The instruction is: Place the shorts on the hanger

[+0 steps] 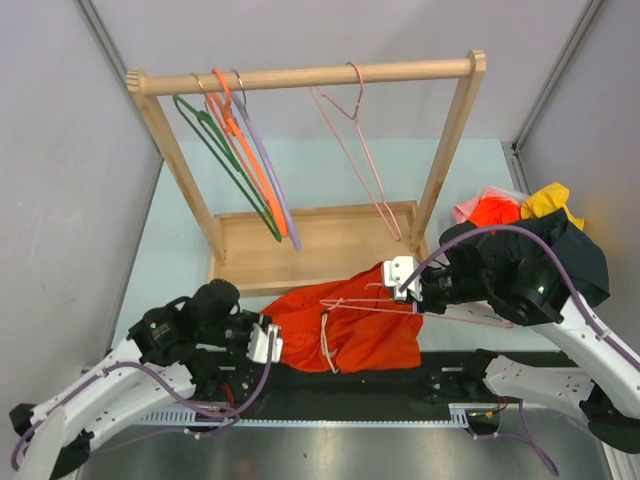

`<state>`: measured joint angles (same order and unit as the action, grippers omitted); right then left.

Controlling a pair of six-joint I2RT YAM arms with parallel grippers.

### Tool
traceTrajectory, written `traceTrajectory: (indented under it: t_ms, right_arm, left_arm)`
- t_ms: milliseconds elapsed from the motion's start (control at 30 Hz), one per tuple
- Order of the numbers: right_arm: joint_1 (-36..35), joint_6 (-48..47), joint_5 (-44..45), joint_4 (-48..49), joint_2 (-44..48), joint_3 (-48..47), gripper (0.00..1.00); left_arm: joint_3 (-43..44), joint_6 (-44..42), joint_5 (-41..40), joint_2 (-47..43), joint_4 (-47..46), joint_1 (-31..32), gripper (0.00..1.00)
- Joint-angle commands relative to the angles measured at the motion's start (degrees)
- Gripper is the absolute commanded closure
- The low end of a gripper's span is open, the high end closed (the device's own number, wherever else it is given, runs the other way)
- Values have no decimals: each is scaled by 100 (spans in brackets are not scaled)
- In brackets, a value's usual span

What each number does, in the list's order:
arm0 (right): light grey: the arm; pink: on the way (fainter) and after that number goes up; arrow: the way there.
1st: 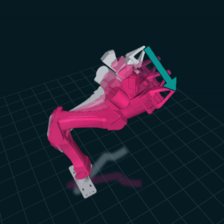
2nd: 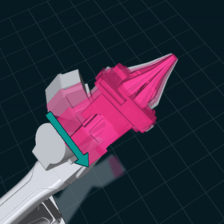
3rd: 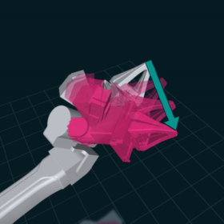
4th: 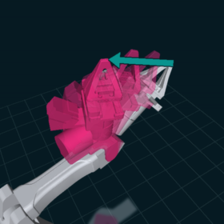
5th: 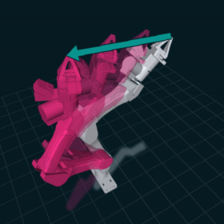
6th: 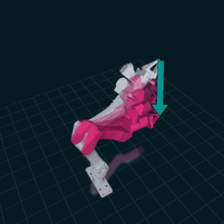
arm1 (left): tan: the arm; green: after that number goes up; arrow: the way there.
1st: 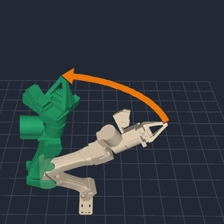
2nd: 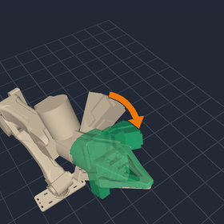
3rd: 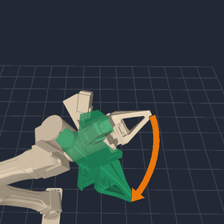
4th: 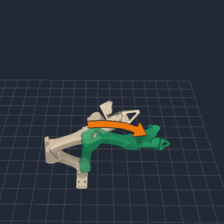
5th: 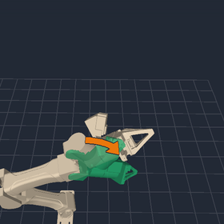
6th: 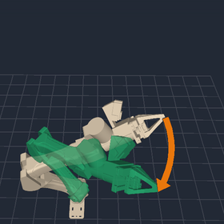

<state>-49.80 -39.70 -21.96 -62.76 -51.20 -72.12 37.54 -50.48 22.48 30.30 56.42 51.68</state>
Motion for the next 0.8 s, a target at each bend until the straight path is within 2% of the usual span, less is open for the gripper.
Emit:
traceTrajectory:
  t_ms: [0, 33, 133, 200, 300, 333, 433, 600, 700, 733, 767]
  right_arm:
    - [-56, -213, -142, 361, -127, -197, 100]
    - [-56, -239, -151, 361, -144, -197, 100]
    - [-65, -292, -142, 361, -215, -197, 100]
    - [-65, -275, -134, 379, -241, -206, 100]
    - [-65, -231, -72, 423, -268, -224, 100]
    - [-65, -222, -37, 423, -276, -233, 100]
    - [-65, -187, -37, 370, -233, -259, 100]
    - [-74, -143, -11, 352, -162, -276, 100]
    - [-74, -55, -63, 387, -153, -303, 100]
    - [-82, -55, -81, 379, -145, -303, 100]
    - [-74, -38, -90, 379, -145, -320, 100]
  left_arm:
    - [219, -102, 652, 369, 62, -1027, 50]
    - [227, -94, 713, 501, -17, -1385, 48]
    - [254, -120, 977, 1081, -263, -1897, 43]
    - [254, -286, 1039, 1389, -360, -1942, 40]
    - [149, -559, 1188, 1794, -483, -1942, 29]
    - [88, -812, 1197, 1977, -492, -1934, 23]
    - [-106, -990, 1162, 2251, -676, -1908, 23]
    - [-27, -1051, 1285, 2796, -879, -1636, 34]
    - [-132, -1175, 988, 2683, -879, -900, 48]
    - [-168, -1210, 934, 2604, -879, -766, 60]
    - [-177, -1210, 873, 2525, -887, -634, 67]
